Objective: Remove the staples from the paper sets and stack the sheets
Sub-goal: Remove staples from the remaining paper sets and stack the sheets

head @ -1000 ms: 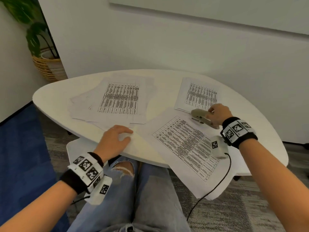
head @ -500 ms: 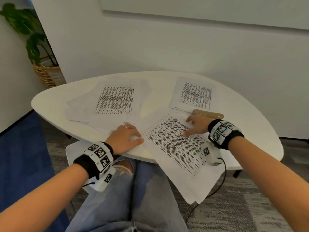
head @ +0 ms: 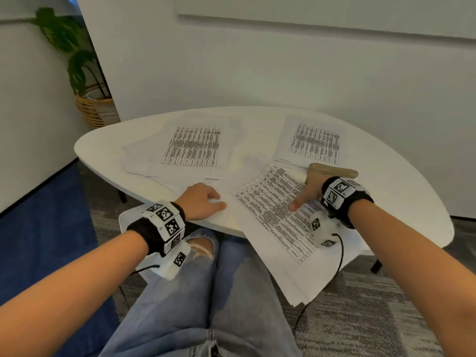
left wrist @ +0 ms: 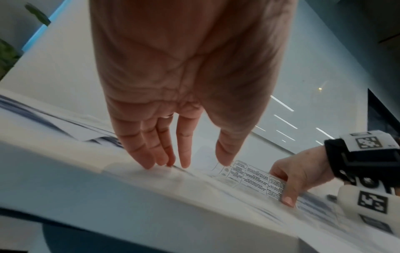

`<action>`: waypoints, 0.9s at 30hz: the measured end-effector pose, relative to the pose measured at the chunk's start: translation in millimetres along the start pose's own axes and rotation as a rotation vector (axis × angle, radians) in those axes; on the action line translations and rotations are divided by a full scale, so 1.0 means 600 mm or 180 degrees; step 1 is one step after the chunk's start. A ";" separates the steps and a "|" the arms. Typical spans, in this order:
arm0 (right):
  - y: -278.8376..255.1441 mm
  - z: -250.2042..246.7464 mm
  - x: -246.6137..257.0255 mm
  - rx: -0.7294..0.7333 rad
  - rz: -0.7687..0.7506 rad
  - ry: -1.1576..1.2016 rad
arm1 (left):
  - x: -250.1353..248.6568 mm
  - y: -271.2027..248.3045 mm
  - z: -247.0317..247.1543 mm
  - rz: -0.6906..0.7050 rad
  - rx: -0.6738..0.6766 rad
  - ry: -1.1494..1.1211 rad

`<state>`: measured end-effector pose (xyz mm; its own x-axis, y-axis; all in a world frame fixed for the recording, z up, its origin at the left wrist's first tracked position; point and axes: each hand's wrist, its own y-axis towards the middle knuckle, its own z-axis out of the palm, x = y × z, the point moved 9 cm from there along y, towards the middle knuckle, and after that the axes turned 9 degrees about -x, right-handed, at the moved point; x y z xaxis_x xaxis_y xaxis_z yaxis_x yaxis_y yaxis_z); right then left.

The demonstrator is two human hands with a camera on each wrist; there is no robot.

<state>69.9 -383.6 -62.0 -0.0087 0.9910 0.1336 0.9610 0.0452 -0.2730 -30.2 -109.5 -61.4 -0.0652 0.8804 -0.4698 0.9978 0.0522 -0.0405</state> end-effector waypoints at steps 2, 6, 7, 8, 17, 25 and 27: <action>-0.005 0.005 -0.004 0.0029 0.0016 0.0243 | -0.004 0.001 -0.001 -0.0046 0.0043 -0.0048; -0.022 -0.040 -0.008 -0.0320 -0.0184 0.0719 | -0.014 0.007 0.003 -0.0119 0.0109 -0.0037; -0.029 -0.057 -0.008 -0.0416 -0.0274 0.0872 | -0.016 0.010 0.000 -0.0172 0.0052 -0.0162; -0.036 -0.075 -0.007 -0.0539 -0.0372 0.1081 | -0.020 0.011 -0.006 -0.0242 -0.0061 -0.0414; -0.151 -0.237 -0.003 -0.1646 -0.1156 0.2690 | -0.078 0.043 -0.105 -0.0304 -0.1085 -0.2179; -0.176 -0.261 0.004 -0.2187 -0.1243 0.3825 | -0.206 0.025 -0.230 0.0612 -0.1883 -0.2835; -0.166 -0.256 0.005 -0.2184 -0.1148 0.3910 | -0.218 0.028 -0.254 0.0777 -0.2161 -0.2903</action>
<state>16.7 -404.5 111.7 -0.3747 0.1922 0.9070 0.9014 -0.1533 0.4049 -3.4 -152.2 133.7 0.4215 0.2504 -0.8716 0.7677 0.4130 0.4900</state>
